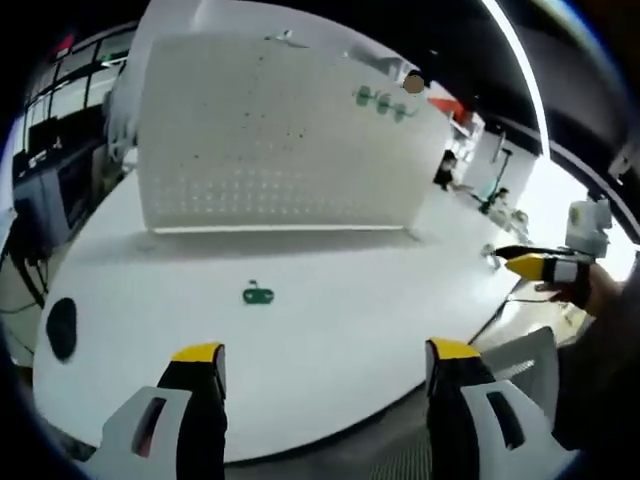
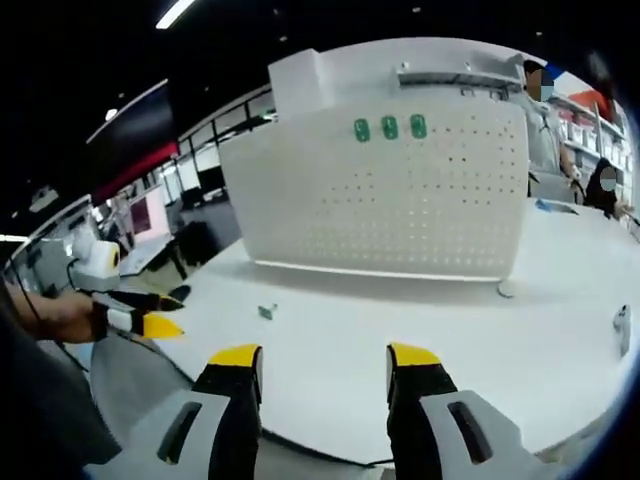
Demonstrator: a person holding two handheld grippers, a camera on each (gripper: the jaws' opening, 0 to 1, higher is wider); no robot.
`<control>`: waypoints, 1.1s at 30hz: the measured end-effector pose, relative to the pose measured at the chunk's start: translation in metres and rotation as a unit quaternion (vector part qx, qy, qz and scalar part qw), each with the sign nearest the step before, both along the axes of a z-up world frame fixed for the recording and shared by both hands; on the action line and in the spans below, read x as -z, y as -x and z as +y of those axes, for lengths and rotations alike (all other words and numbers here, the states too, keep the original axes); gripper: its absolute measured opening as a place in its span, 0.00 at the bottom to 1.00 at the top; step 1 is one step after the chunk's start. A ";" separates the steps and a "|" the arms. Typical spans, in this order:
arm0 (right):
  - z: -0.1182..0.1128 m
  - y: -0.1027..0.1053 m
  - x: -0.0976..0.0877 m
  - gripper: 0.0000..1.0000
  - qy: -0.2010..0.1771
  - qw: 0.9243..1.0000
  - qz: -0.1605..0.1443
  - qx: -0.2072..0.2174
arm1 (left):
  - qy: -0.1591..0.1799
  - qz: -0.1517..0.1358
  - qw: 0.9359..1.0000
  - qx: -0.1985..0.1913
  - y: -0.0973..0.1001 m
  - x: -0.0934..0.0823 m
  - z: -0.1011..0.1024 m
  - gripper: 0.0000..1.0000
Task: Insert the hook assembly into the mounting plate slot until the hook locks in place.
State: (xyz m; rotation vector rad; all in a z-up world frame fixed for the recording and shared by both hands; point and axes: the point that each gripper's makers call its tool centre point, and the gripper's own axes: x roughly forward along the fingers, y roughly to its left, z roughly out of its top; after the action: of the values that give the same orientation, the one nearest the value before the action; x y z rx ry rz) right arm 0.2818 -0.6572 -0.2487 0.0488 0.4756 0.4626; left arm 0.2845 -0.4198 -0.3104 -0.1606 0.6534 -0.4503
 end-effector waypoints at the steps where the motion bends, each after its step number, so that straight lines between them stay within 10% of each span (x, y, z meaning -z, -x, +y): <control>1: 0.000 -0.001 0.000 0.50 0.001 1.000 0.000 0.000 | 0.005 0.005 1.000 -0.002 -0.002 0.004 0.001 0.83; 16: 0.009 -0.010 0.021 0.50 -0.003 0.999 0.043 0.006 | 0.016 0.060 0.998 0.012 -0.046 0.055 -0.008 0.77; 33: 0.001 -0.030 0.029 0.49 0.005 0.998 0.063 0.020 | 0.022 0.072 0.997 0.027 -0.098 0.075 -0.021 0.73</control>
State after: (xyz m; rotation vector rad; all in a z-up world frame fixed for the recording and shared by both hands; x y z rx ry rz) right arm 0.3119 -0.6566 -0.2776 0.0785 0.6000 0.4203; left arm 0.3821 -0.4410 -0.3853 -0.2194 0.7904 -0.5096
